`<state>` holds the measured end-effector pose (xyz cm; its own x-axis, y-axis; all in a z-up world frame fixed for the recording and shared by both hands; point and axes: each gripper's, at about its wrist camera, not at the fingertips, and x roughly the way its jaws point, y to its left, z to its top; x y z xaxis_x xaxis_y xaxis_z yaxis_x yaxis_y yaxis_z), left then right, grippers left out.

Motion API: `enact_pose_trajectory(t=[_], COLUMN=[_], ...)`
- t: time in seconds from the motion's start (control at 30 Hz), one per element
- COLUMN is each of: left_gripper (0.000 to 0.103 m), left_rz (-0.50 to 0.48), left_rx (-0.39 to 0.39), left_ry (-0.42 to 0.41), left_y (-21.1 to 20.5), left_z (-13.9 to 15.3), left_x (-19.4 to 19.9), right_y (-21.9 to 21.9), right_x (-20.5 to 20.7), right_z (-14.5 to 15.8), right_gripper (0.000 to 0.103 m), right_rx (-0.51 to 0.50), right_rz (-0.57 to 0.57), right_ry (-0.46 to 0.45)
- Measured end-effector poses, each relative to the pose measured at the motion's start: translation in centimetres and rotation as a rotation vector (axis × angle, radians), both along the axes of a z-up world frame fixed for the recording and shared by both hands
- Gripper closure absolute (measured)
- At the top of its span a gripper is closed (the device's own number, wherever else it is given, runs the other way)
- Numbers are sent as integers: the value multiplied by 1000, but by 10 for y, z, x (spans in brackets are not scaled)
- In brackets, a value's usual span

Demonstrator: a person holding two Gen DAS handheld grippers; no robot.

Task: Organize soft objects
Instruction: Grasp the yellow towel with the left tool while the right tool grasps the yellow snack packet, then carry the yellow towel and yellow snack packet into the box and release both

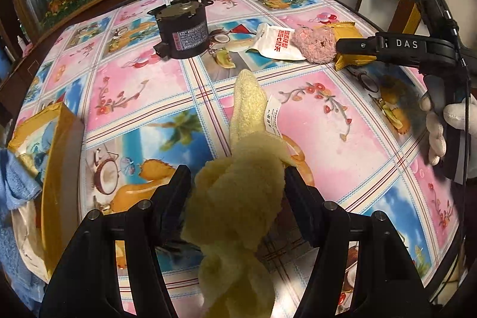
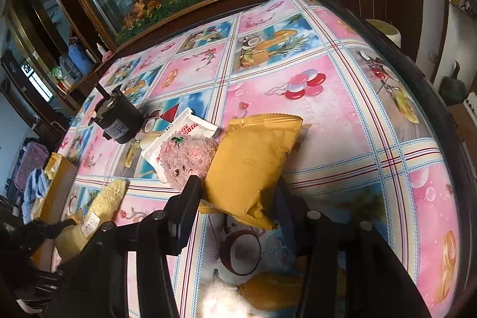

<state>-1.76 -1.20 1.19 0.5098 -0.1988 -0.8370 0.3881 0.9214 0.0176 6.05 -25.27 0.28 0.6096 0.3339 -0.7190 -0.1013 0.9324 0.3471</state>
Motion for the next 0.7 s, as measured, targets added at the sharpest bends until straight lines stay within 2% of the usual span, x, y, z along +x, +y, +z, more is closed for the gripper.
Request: enact_pose_trajectory(t=[0.17,0.2,0.23,0.47,0.7], left_gripper=[39,44,54,55,55], left_rz=[21,28,31,92,147], left_rx=[-5,-23,-54,-163,-272], left_ry=[1,9,17,2,-56], left_y=[-4,-3,-1,14,44], left_z=[-3,-3,-2,8,36], left_x=[1,1,0,-13,-47], right_y=[4,6,8,2,-19], right_x=[1,1,1,-6,-19], right_z=[0,0,0,3,13], right_gripper=[51,50,50,56,56], right_rx=[-5,-18,-31,23,79], right_rz=[-1,0,4,-11,-111], right_ry=[-19,-24,-28,-30,-90])
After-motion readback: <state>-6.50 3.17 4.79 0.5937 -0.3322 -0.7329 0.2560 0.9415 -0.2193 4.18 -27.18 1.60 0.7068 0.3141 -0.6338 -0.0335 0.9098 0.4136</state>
